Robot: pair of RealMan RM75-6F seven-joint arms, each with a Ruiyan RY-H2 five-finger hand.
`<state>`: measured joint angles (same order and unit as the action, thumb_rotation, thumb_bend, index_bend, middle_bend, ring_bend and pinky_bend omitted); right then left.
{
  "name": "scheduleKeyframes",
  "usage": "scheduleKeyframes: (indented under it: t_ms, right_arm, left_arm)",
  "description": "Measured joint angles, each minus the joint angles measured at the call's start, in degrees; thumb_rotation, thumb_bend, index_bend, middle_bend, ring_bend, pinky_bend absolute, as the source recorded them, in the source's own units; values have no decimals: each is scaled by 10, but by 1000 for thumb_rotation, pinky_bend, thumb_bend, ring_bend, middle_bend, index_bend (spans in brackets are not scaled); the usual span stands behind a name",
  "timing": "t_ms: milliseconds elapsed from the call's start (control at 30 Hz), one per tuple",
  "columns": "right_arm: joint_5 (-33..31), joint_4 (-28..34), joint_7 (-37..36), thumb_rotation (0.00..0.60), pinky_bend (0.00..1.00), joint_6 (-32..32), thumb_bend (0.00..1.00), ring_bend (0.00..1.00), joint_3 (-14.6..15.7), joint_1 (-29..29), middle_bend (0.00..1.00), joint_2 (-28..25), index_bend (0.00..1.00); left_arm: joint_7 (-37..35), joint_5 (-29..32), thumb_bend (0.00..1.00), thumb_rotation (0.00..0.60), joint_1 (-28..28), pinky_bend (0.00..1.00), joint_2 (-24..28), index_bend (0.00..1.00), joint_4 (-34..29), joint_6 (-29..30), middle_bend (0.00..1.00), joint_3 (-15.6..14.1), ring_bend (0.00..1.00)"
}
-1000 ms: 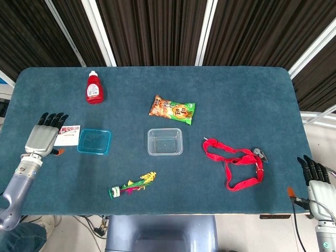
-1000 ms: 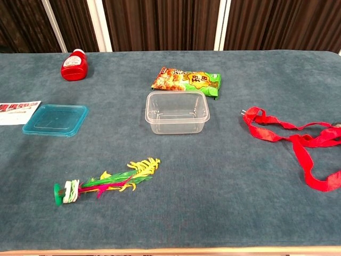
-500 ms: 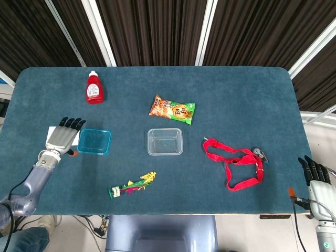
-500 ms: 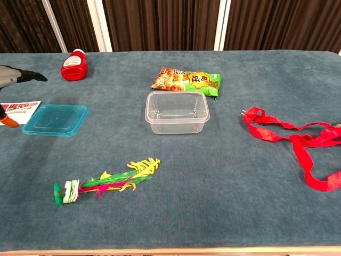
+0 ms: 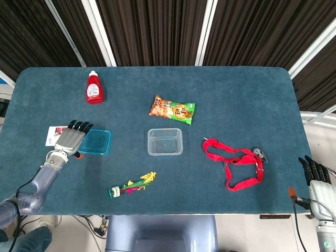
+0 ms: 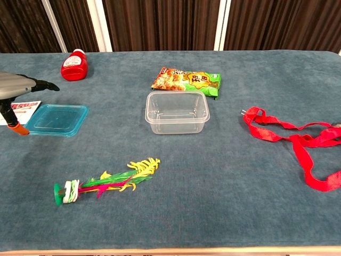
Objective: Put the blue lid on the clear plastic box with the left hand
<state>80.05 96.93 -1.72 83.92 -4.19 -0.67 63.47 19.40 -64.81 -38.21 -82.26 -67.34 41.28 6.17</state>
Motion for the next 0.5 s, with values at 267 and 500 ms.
scheduleKeyframes:
  t_ms: [267, 500]
  right_arm:
    - [-4, 0, 0, 600, 0, -1, 393, 21, -2, 0, 38, -1, 78]
    - [-5, 1, -1, 600, 0, -2, 393, 21, -2, 0, 39, -1, 78]
  left_arm:
    - [8, 15, 60, 600, -11, 17, -17, 0, 10, -10, 48, -5, 38]
    - [12, 23, 60, 600, -27, 17, -31, 0, 28, -23, 61, -5, 38]
